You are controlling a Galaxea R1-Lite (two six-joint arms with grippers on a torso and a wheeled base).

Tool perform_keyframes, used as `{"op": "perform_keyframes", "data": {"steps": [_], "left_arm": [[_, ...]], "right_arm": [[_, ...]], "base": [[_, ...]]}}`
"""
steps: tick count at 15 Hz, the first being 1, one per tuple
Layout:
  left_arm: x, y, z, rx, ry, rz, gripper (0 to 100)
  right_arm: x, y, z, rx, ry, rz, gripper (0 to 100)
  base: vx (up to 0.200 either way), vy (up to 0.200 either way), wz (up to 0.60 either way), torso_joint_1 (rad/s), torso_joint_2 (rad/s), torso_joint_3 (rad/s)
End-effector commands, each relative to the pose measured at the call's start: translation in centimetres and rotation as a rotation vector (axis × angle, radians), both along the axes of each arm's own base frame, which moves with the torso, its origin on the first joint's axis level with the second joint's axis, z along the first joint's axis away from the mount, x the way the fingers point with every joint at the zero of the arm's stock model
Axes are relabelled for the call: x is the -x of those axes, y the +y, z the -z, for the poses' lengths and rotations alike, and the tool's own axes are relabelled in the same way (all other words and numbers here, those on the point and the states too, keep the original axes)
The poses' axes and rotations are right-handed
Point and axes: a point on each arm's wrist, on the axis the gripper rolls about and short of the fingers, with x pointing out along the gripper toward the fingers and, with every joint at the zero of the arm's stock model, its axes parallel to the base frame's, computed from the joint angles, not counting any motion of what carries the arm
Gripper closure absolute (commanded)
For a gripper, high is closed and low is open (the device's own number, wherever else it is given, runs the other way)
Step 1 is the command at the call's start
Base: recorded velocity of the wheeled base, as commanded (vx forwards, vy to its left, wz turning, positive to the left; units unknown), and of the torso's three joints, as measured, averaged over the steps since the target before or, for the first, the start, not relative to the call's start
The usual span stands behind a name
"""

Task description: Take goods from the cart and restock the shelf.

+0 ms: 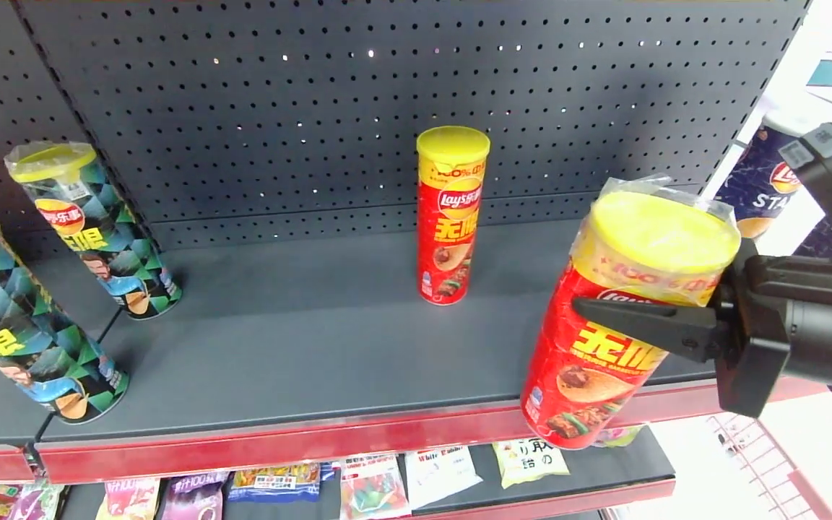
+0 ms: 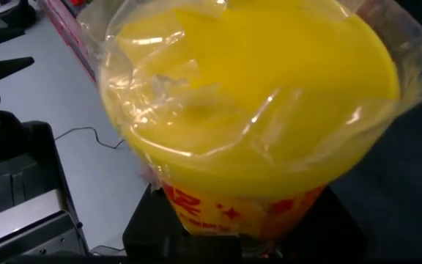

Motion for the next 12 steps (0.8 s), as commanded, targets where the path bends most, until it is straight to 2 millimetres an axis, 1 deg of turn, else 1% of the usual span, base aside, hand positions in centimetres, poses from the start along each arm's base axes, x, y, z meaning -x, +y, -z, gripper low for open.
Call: {"op": "perform_keyframes", "data": {"steps": [1, 3, 5, 6, 7, 8, 9, 10, 11, 12], "left_arm": [[0.0, 0.0, 0.0, 0.001, 0.001, 0.000, 0], [0.0, 0.0, 0.0, 0.001, 0.002, 0.000, 0], [-0.3, 0.0, -0.1, -0.002, 0.041, 0.007, 0], [-0.3, 0.0, -0.1, -0.032, 0.035, 0.051, 0], [0.0, -0.3, -1.5, -0.078, -0.021, 0.157, 0], [-0.1, -0.4, -7.3, -0.075, -0.051, 0.233, 0], [-1.8, -0.6, -12.9, -0.067, -0.035, 0.286, 0], [-4.0, -0.8, -17.2, -0.070, -0.036, 0.399, 0], [-6.8, -1.3, -19.2, -0.087, 0.002, 0.547, 0], [-10.5, -1.9, -20.3, -0.129, 0.051, 0.719, 0]], "right_arm": [[0.2, -0.1, -0.1, -0.004, -0.007, -0.002, 100], [0.4, -0.2, -0.2, -0.006, -0.014, -0.004, 100], [0.5, -0.3, -0.3, -0.009, -0.019, -0.006, 100], [0.8, -0.5, -0.6, -0.017, -0.031, -0.004, 100], [1.0, -0.7, -0.8, -0.023, -0.040, 0.002, 100], [1.2, -0.9, -1.0, -0.025, -0.049, 0.025, 100], [1.4, -1.0, -1.0, -0.028, -0.054, 0.046, 100], [1.5, -1.2, -1.2, -0.033, -0.061, 0.056, 100], [1.5, -1.5, -1.5, -0.040, -0.071, 0.076, 100], [1.5, -1.7, -1.5, -0.041, -0.071, 0.088, 100]], "base": [[0.000, 0.000, 0.00, 0.000, 0.00, 0.000], [0.000, 0.000, 0.00, 0.000, 0.00, 0.000], [0.000, 0.000, 0.00, 0.000, 0.00, 0.000], [0.000, 0.000, 0.00, 0.000, 0.00, 0.000], [0.000, 0.000, 0.00, 0.000, 0.00, 0.000], [0.000, 0.000, 0.00, 0.000, 0.00, 0.000], [0.000, 0.000, 0.00, 0.000, 0.00, 0.000], [0.000, 0.000, 0.00, 0.000, 0.00, 0.000], [0.000, 0.000, 0.00, 0.000, 0.00, 0.000], [0.000, 0.000, 0.00, 0.000, 0.00, 0.000]]}}
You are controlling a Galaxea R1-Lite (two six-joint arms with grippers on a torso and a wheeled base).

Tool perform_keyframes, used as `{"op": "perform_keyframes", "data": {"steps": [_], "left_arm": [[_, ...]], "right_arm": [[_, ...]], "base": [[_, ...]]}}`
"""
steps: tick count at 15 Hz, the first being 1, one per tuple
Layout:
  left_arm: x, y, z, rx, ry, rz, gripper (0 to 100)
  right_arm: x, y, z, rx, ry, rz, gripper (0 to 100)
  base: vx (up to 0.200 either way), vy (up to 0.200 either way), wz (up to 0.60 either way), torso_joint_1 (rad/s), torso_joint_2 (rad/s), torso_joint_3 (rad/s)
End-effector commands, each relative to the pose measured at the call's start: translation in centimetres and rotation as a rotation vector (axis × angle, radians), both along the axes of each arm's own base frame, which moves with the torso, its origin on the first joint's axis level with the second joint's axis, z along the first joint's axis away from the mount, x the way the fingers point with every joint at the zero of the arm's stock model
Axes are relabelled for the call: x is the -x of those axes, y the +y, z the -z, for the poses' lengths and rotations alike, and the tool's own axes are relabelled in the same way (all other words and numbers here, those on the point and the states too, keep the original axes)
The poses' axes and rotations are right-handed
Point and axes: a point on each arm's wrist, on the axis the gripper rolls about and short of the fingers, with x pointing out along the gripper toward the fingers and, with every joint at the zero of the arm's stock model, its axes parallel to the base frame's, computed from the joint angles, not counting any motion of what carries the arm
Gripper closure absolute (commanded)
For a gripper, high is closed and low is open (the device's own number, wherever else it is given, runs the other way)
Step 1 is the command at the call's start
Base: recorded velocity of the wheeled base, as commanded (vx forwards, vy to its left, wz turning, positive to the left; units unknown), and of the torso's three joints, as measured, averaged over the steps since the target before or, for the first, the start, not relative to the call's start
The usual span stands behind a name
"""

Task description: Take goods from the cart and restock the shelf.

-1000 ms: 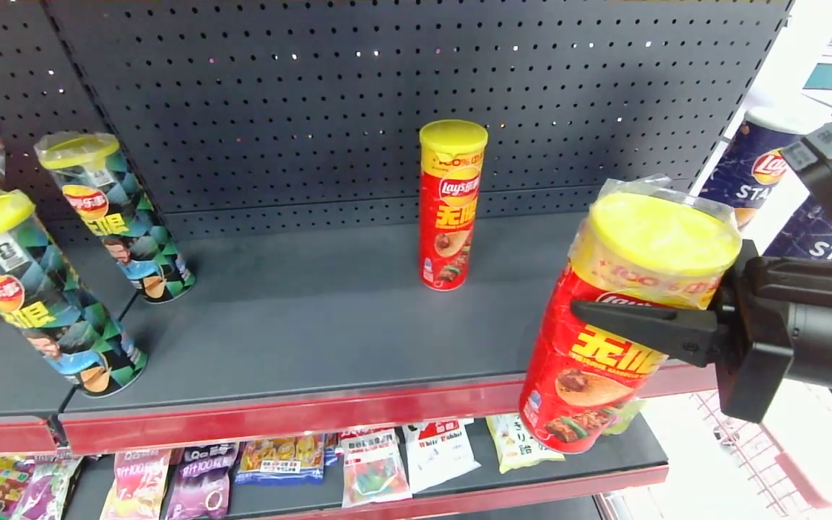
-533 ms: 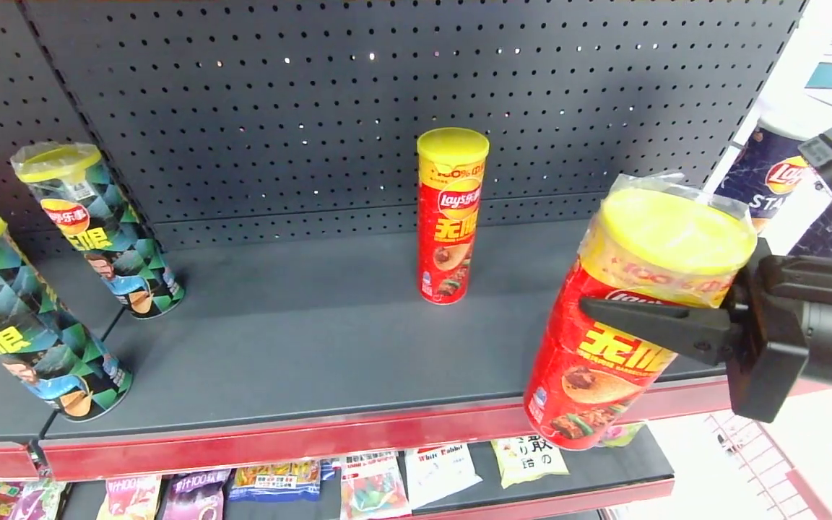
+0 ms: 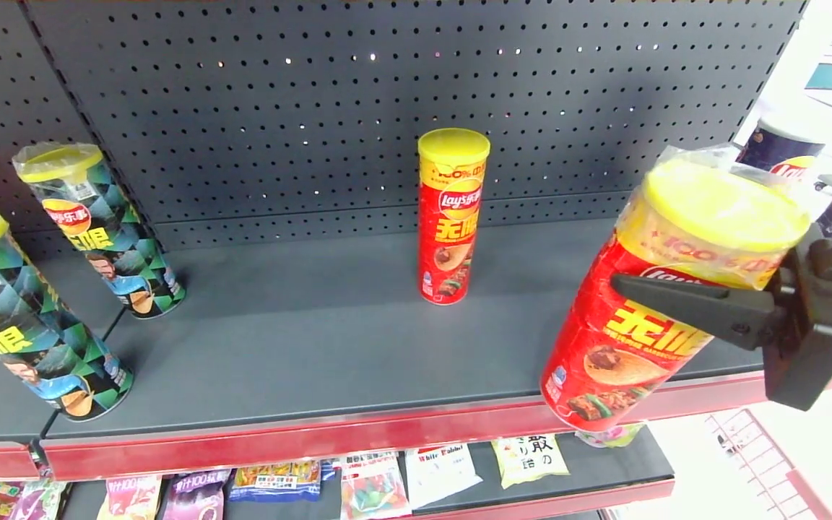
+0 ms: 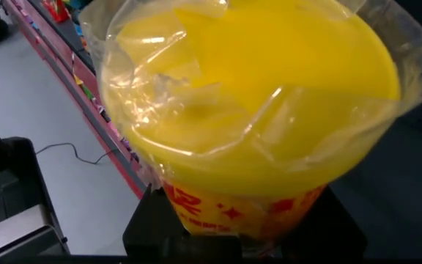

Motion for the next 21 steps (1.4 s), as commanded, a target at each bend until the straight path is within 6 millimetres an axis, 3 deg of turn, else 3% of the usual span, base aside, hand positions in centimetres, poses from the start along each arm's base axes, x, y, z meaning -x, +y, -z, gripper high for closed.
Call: {"op": "perform_keyframes", "data": {"steps": [1, 4, 6, 9, 12, 21], "left_arm": [[-14.3, -1.7, -11.2, -0.114, 0.183, 0.485, 0], [-23.0, -5.6, -11.3, -0.132, 0.225, 0.707, 0], [-25.7, -8.1, -10.2, -0.134, 0.283, 0.786, 0], [-27.8, -9.8, -9.3, -0.137, 0.317, 0.826, 0], [-31.2, -12.4, -9.0, -0.146, 0.318, 0.864, 0], [-35.9, -17.3, -8.6, -0.168, 0.278, 0.901, 0]], "right_arm": [[0.3, -0.4, -0.4, -0.013, -0.016, 0.008, 100], [0.2, -0.6, -0.4, -0.019, -0.013, 0.028, 100], [-0.1, -1.0, -0.5, -0.025, -0.008, 0.064, 100], [-0.3, -1.4, -0.5, -0.032, 0.000, 0.087, 100], [-0.3, -1.4, -0.4, -0.029, 0.001, 0.103, 100], [-0.3, -1.4, -0.7, -0.032, -0.008, 0.126, 100]], "base": [[0.000, 0.000, 0.00, 0.000, 0.00, 0.000], [0.000, 0.000, 0.00, 0.000, 0.00, 0.000], [0.000, 0.000, 0.00, 0.000, 0.00, 0.000], [0.000, 0.000, 0.00, 0.000, 0.00, 0.000], [0.000, 0.000, 0.00, 0.000, 0.00, 0.000], [0.000, 0.000, 0.00, 0.000, 0.00, 0.000]]}}
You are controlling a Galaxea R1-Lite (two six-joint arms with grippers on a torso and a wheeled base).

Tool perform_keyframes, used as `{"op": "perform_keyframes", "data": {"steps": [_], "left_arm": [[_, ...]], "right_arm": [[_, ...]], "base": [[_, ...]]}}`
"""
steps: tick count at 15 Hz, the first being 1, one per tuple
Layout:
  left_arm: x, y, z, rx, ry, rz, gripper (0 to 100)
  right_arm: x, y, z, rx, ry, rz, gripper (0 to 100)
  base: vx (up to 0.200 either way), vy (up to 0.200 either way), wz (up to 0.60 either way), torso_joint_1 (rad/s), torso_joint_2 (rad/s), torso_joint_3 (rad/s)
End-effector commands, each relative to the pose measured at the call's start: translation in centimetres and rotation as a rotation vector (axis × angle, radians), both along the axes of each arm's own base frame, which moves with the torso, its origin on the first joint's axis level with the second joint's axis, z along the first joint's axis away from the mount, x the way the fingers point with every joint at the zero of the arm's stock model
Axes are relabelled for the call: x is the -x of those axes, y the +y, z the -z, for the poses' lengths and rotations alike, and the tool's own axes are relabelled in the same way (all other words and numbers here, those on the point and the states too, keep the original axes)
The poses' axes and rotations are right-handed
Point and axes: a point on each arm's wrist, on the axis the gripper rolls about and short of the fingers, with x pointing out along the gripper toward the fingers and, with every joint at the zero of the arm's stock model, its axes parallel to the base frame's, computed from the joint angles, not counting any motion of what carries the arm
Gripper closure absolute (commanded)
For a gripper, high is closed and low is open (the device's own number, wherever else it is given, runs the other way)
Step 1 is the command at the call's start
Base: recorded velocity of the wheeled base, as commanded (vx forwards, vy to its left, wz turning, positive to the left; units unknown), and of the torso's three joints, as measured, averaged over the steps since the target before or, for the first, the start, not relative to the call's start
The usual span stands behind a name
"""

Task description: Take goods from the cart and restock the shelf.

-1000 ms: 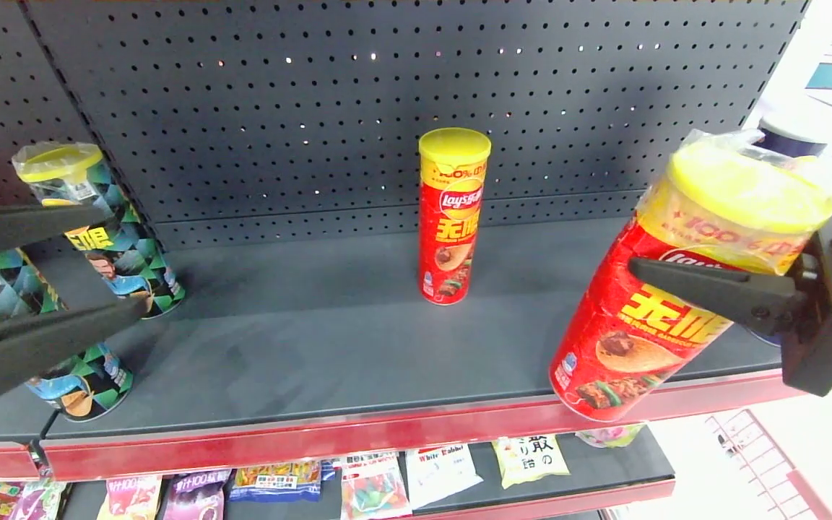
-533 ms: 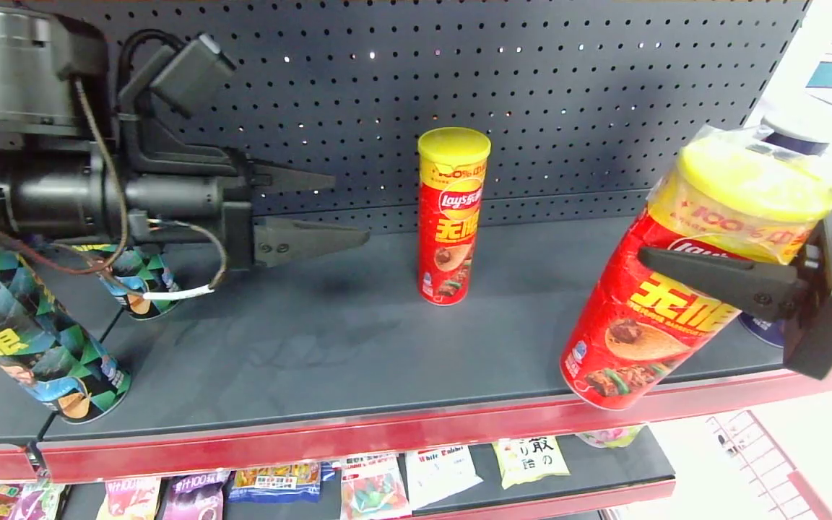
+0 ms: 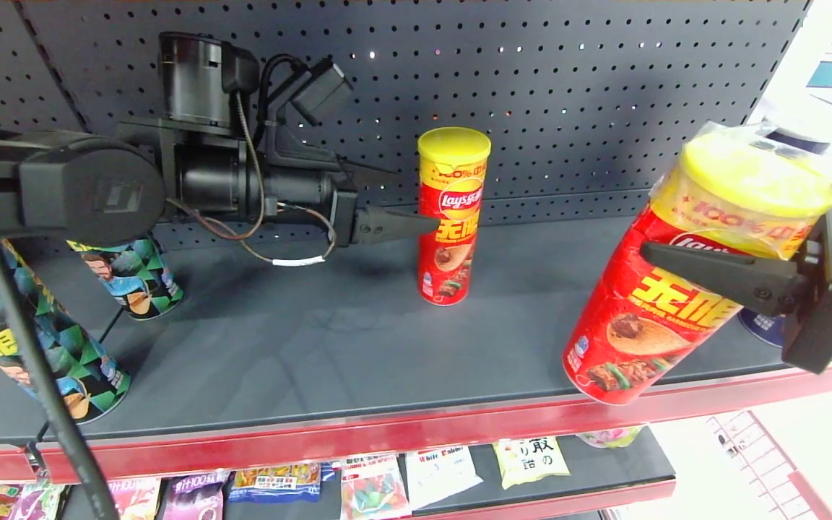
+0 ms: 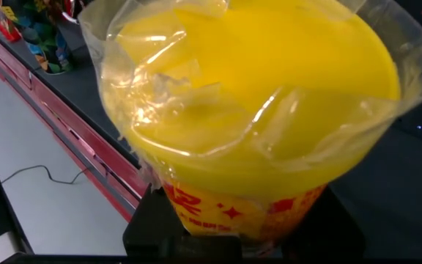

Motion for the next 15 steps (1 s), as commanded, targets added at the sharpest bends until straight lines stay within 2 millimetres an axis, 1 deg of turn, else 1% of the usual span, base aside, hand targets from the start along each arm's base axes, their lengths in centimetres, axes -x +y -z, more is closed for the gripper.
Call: {"op": "perform_keyframes", "data": {"steps": [1, 4, 5, 11, 12, 14, 15], "left_arm": [[-1.1, -1.1, 0.8, -0.008, 0.007, 0.000, 0], [-2.4, -2.3, 0.6, 0.000, -0.017, -0.003, 0], [-2.5, -2.5, 0.5, 0.003, -0.021, -0.002, 0], [-1.8, -4.3, 0.6, -0.001, -0.006, -0.006, 0], [-2.0, -4.4, 0.9, -0.007, -0.003, -0.018, 0], [-2.4, -4.9, 0.9, -0.006, -0.008, -0.043, 0], [-2.3, -5.4, 0.5, 0.013, 0.003, -0.043, 0]], "right_arm": [[0.0, 0.0, 0.0, 0.000, -0.001, -0.001, 100], [0.0, 0.0, -0.1, -0.001, -0.002, -0.001, 100], [0.0, 0.0, -0.1, -0.001, -0.002, -0.001, 100], [0.0, 0.0, 0.0, -0.008, 0.005, 0.013, 100], [0.0, 0.0, 0.0, -0.009, 0.006, 0.019, 100], [0.0, 0.0, -0.1, -0.010, 0.007, 0.019, 100], [0.0, 0.0, -0.1, -0.011, 0.008, 0.020, 100]], "base": [[0.000, 0.000, 0.00, 0.000, 0.00, 0.000], [0.000, 0.000, 0.00, 0.000, 0.00, 0.000], [0.000, 0.000, 0.00, 0.000, 0.00, 0.000], [0.000, 0.000, 0.00, 0.000, 0.00, 0.000], [0.000, 0.000, 0.00, 0.000, 0.00, 0.000], [0.000, 0.000, 0.00, 0.000, 0.00, 0.000], [0.000, 0.000, 0.00, 0.000, 0.00, 0.000]]}}
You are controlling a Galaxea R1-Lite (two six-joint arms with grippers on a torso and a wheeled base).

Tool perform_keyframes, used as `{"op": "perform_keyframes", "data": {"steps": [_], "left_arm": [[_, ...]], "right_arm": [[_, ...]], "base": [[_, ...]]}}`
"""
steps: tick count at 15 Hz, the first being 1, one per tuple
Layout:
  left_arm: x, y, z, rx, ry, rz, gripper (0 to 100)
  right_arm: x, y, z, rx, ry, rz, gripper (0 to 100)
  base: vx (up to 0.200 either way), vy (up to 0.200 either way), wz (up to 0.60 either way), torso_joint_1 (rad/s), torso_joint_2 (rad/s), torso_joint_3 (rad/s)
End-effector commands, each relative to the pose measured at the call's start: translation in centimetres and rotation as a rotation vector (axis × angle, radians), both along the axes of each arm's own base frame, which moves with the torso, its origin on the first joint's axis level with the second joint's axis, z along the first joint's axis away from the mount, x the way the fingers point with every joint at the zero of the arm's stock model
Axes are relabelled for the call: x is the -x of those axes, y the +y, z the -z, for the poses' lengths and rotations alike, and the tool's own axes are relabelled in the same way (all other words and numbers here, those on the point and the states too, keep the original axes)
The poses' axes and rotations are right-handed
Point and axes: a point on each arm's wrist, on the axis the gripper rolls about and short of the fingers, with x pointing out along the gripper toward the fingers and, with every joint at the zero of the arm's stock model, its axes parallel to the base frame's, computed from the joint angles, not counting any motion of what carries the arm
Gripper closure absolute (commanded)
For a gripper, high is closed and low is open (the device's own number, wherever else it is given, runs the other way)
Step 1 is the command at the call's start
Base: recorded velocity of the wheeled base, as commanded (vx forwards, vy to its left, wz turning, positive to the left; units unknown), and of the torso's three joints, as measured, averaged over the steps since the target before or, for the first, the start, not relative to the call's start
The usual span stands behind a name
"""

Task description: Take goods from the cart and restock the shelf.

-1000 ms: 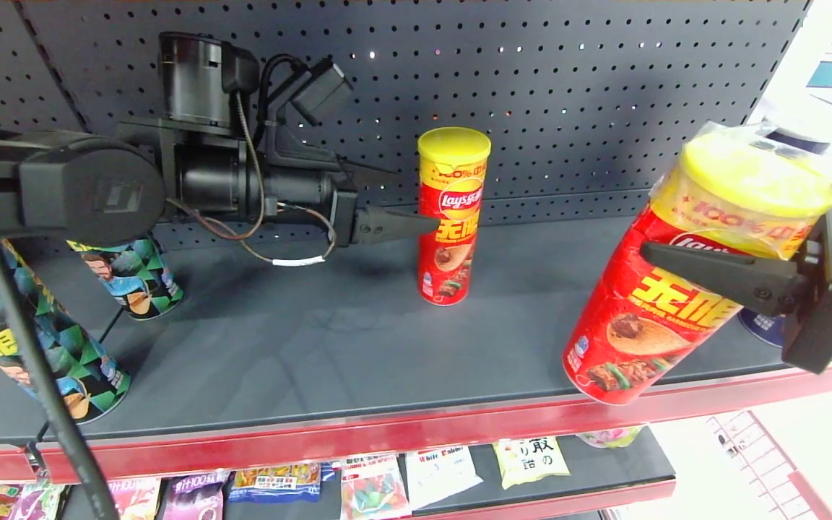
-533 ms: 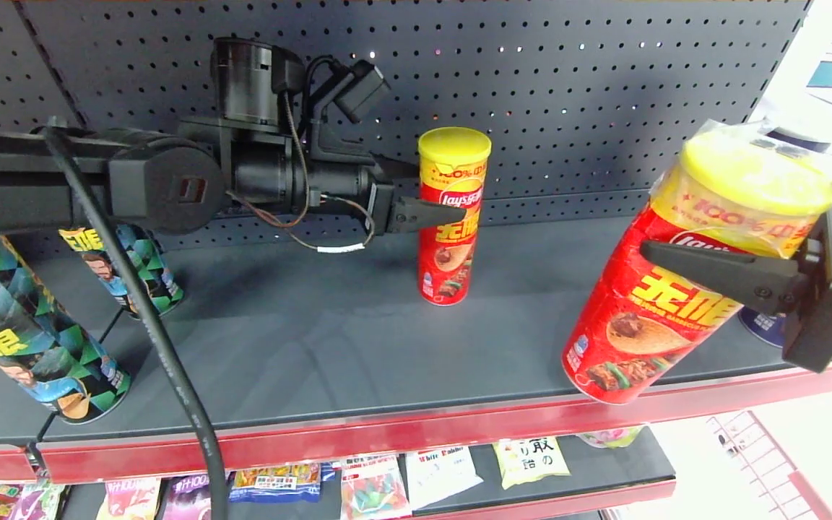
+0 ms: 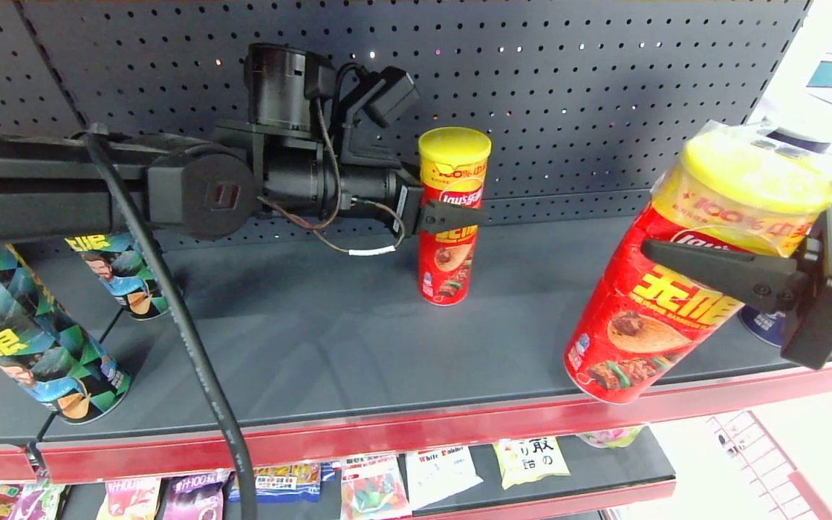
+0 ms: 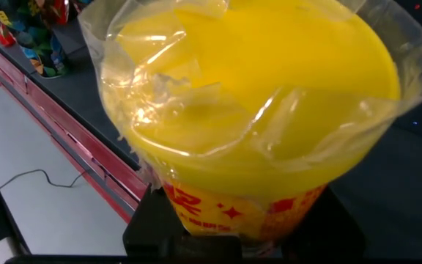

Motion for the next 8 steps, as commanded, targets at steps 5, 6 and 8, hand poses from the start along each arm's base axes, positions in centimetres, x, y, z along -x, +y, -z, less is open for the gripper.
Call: {"op": "perform_keyframes", "data": {"steps": [5, 6, 8], "left_arm": [[-0.07, -1.54, -0.03, 0.020, 0.025, -0.009, 0], [-0.14, -1.55, 0.02, 0.017, 0.023, -0.022, 0], [-0.17, -1.53, 0.12, 0.010, 0.018, -0.038, 100]], "right_arm": [[0.22, -0.12, -0.23, -0.006, -0.010, 0.000, 100], [0.40, -0.23, -0.23, -0.009, -0.012, 0.001, 100], [0.47, -0.27, -0.24, -0.018, -0.005, 0.002, 100]], "base": [[0.000, 0.000, 0.00, 0.000, 0.00, 0.000], [0.000, 0.000, 0.00, 0.000, 0.00, 0.000], [0.000, 0.000, 0.00, 0.000, 0.00, 0.000]]}}
